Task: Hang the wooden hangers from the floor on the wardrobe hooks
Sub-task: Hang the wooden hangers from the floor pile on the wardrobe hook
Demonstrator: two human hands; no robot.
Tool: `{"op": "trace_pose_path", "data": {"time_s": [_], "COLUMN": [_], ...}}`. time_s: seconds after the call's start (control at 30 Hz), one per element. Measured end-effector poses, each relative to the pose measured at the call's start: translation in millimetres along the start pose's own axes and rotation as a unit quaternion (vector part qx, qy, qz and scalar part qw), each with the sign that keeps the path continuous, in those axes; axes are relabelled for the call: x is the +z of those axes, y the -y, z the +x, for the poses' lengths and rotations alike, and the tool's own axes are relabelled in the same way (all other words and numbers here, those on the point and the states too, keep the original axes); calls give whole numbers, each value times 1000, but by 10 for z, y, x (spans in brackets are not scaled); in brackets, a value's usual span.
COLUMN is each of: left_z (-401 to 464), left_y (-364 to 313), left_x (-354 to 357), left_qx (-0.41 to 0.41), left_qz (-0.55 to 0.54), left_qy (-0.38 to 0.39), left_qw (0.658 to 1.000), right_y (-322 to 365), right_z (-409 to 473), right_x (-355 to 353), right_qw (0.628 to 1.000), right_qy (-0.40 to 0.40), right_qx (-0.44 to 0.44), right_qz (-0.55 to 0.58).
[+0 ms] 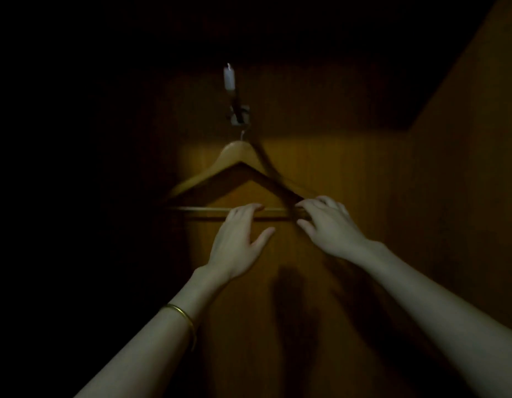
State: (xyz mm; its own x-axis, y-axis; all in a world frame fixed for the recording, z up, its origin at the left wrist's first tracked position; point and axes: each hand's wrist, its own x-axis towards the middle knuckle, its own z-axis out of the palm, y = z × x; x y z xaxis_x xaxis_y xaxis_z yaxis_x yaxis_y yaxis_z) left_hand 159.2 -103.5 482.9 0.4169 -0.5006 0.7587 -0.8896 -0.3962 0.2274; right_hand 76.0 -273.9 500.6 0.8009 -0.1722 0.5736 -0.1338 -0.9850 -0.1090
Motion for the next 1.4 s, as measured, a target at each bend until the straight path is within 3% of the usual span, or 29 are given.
{"op": "trace_pose_path", "data": {"time_s": [0.17, 0.33, 0.53, 0.8, 1.0, 1.4], "left_z": [-612, -1364, -2129, -3227, -4293, -7190], "left_y": [-270, -698, -1129, -1389, -1515, -1392], "left_x": [458, 1012, 1588, 2243, 3058, 5147], "left_qx": [-11, -46, -20, 32, 38, 5], "left_qz": [-95, -232, -261, -276, -343, -360], "left_qy": [64, 166, 281, 377, 459, 506], "left_qw": [993, 957, 923, 884, 819, 784], "right_y": [-159, -331, -455, -511, -617, -931], "right_z": [-965, -2030, -3197, -4545, -5749, -8205], "right_x": [213, 515, 829, 1243, 2039, 4364], "right_qw": [996, 971, 928, 863, 791, 722], "right_qy": [21, 85, 131, 85, 47, 34], "right_qx": [76, 194, 335, 489, 596, 680], "right_qz": [50, 109, 101, 97, 127, 122]}}
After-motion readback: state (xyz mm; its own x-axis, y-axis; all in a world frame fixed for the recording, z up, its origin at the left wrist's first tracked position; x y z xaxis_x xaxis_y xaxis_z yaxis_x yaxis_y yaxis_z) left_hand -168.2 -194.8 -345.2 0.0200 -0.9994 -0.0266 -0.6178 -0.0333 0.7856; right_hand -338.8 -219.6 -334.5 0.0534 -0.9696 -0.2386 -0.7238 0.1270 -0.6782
